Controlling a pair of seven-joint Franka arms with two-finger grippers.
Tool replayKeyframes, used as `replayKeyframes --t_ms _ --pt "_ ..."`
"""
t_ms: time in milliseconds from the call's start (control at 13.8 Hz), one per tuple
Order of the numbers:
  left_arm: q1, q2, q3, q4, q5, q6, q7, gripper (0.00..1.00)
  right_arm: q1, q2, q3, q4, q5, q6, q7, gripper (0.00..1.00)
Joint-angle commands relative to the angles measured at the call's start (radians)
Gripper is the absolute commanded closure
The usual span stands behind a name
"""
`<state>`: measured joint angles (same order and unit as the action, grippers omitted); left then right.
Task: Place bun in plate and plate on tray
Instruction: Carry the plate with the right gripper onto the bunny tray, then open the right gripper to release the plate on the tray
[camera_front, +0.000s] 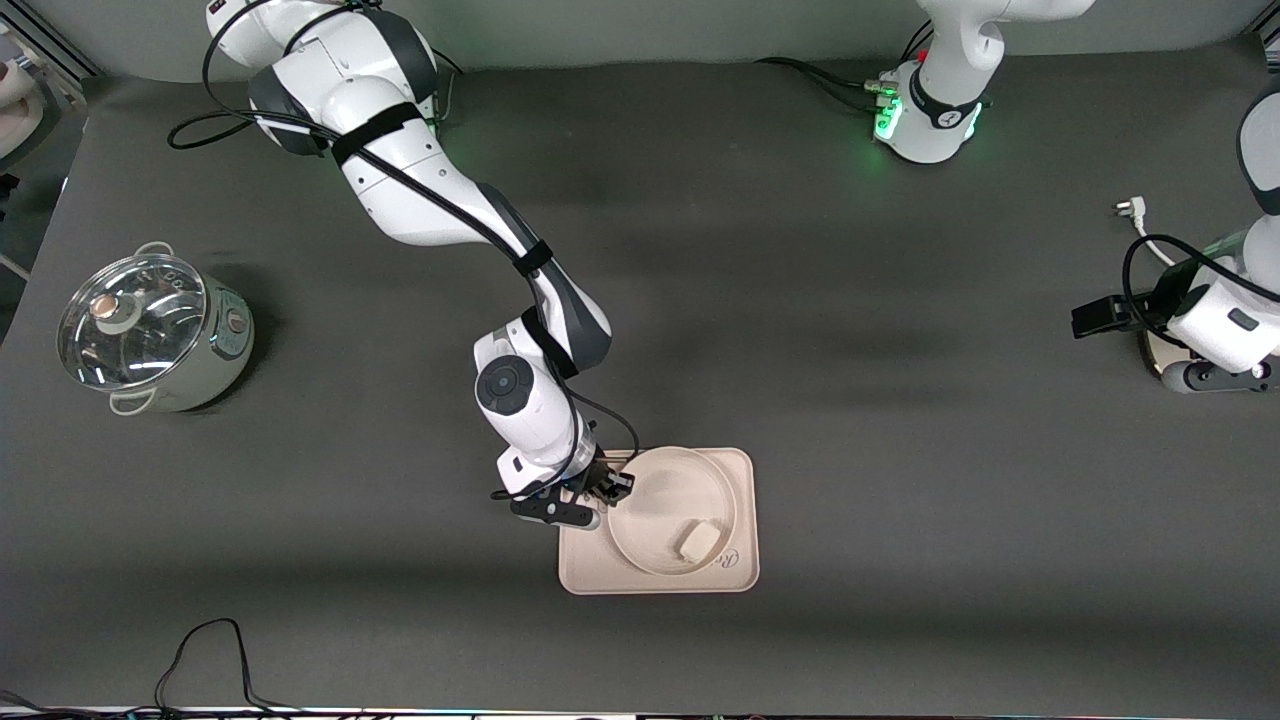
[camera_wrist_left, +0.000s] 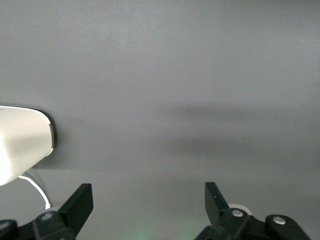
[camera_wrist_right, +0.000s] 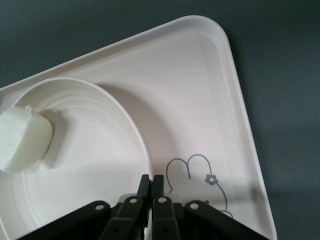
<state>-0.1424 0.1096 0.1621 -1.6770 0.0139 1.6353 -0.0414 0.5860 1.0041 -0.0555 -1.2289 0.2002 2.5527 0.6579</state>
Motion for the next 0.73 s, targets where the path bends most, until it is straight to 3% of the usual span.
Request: replayKeyframes --t_ms 0,73,290,653 --pt "-0.006 -0.004 0.005 0.003 0.003 -0.012 0.014 0.0 -0.006 0.016 0.003 0.039 0.033 0.0 -0.024 0.05" --pt "-0.003 -0.004 0.005 0.003 0.003 -0.012 0.014 0.0 -0.006 0.011 0.003 0.039 0.033 0.0 -0.023 0.0" --pt "-0.005 -0.004 0.005 0.003 0.003 -0.012 0.014 0.0 -0.015 -0.031 0.003 0.039 0.034 -0.029 -0.014 0.0" --pt "-0.005 -0.004 0.005 0.003 0.003 -0.012 0.014 0.0 -0.02 -0.224 -0.013 0.04 0.024 -0.358 -0.017 0.0"
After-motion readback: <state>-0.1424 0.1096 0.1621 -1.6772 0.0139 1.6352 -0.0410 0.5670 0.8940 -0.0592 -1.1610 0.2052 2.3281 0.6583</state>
